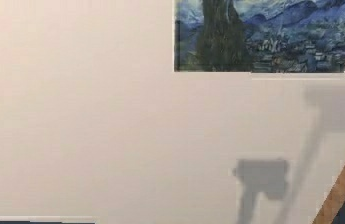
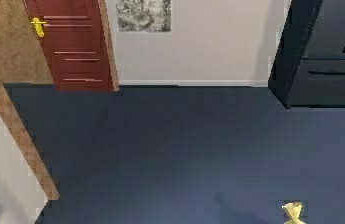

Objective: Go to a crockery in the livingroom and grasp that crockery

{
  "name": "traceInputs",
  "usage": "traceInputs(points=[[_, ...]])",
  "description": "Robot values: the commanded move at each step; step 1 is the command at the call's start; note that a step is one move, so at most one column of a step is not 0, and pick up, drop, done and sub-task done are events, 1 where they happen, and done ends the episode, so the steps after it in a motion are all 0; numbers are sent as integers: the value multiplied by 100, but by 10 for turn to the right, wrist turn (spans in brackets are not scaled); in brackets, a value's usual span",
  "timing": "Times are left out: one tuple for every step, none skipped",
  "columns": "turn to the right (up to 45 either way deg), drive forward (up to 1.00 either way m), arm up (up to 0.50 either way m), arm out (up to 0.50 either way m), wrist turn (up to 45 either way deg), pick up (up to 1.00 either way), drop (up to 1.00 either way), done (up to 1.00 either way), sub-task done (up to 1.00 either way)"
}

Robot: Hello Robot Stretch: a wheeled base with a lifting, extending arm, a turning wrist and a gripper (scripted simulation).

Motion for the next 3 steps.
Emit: traceInputs(points=[[0, 10, 0, 0, 0, 0, 0, 0, 0], [-330, 0, 0, 0, 0, 0, 0, 0, 0], [0, 20, 0, 0, 0, 0, 0, 0, 0]])
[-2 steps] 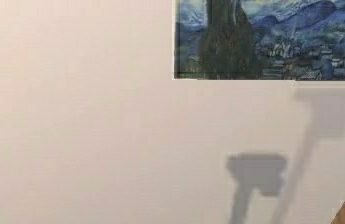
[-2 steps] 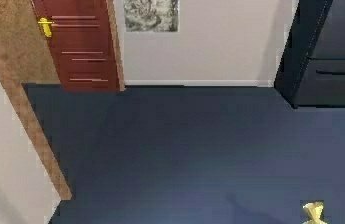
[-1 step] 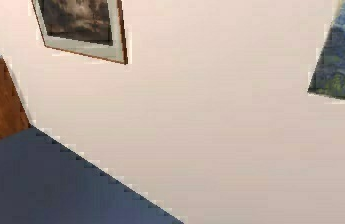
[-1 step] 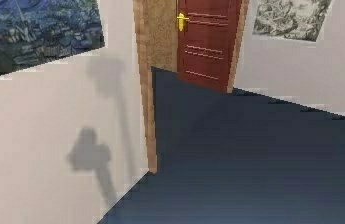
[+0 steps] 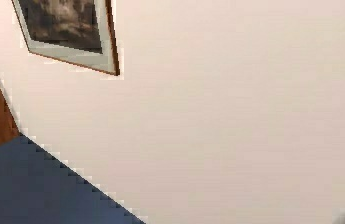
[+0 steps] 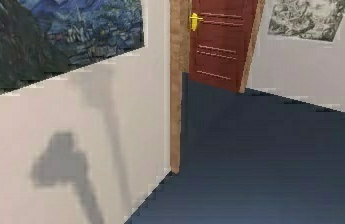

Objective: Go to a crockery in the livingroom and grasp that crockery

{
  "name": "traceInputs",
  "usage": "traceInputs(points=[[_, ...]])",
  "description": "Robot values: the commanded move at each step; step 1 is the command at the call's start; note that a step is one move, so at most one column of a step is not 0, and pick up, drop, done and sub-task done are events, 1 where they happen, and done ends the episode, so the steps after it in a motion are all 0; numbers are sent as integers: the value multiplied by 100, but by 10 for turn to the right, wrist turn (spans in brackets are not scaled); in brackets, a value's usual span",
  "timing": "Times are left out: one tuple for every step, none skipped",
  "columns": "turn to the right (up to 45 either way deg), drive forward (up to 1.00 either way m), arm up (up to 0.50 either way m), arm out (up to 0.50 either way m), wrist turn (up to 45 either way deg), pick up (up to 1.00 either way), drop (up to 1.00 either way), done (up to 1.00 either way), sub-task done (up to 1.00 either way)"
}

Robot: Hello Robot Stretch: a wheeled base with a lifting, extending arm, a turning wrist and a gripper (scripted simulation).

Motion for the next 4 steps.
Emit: traceInputs(points=[[-450, 0, 0, 0, 0, 0, 0, 0, 0], [-210, 0, 0, 0, 0, 0, 0, 0, 0], [0, 100, 0, 0, 0, 0, 0, 0, 0], [0, 100, 0, 0, 0, 0, 0, 0, 0]])
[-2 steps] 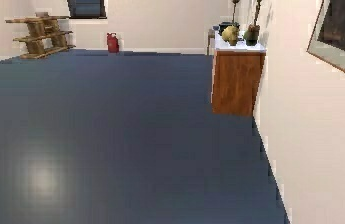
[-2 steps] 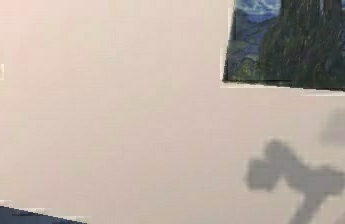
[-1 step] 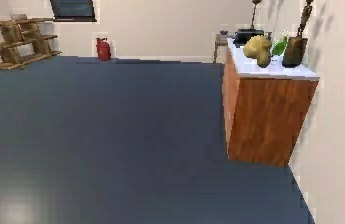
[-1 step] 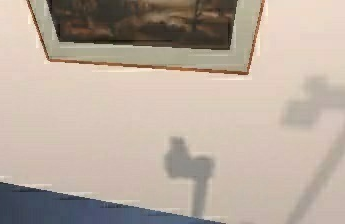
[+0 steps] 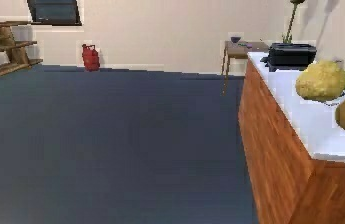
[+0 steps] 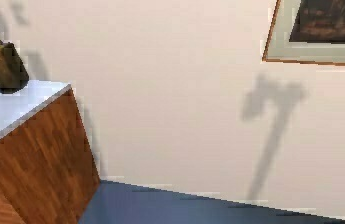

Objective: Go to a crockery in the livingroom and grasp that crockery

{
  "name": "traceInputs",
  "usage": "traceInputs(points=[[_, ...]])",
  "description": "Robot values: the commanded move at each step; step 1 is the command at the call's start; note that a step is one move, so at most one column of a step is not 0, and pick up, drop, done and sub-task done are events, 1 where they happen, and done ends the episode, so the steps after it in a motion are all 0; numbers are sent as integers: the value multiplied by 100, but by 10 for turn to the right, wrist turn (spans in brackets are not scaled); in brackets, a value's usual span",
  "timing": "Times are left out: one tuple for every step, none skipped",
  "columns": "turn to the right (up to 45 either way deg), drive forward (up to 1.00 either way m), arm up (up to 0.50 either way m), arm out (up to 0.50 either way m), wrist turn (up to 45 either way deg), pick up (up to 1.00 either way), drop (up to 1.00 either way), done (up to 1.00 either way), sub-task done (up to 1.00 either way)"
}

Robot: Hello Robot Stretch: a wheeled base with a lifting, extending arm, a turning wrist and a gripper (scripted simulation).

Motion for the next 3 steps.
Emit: traceInputs(points=[[0, 50, 0, 0, 0, 0, 0, 0, 0], [60, 0, 0, 0, 0, 0, 0, 0, 0], [0, 100, 0, 0, 0, 0, 0, 0, 0]])
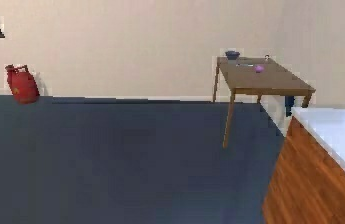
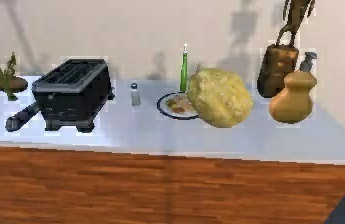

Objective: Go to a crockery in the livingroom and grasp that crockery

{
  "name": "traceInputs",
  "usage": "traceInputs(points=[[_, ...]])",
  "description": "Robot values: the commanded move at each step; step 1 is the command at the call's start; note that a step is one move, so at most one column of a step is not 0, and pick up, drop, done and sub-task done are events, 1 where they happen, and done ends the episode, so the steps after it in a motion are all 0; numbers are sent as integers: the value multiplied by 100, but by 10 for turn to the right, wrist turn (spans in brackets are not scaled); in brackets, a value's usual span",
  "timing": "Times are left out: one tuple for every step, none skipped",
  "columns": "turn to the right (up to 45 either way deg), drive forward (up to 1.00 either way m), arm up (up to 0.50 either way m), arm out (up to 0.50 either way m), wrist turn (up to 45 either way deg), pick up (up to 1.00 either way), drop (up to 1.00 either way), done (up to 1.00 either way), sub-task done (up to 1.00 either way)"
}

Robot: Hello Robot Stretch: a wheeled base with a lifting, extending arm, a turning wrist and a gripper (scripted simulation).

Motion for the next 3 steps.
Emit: traceInputs(points=[[0, 100, 0, 0, 0, 0, 0, 0, 0], [0, 65, 0, 0, 0, 0, 0, 0, 0], [30, 0, 0, 0, 0, 0, 0, 0, 0]])
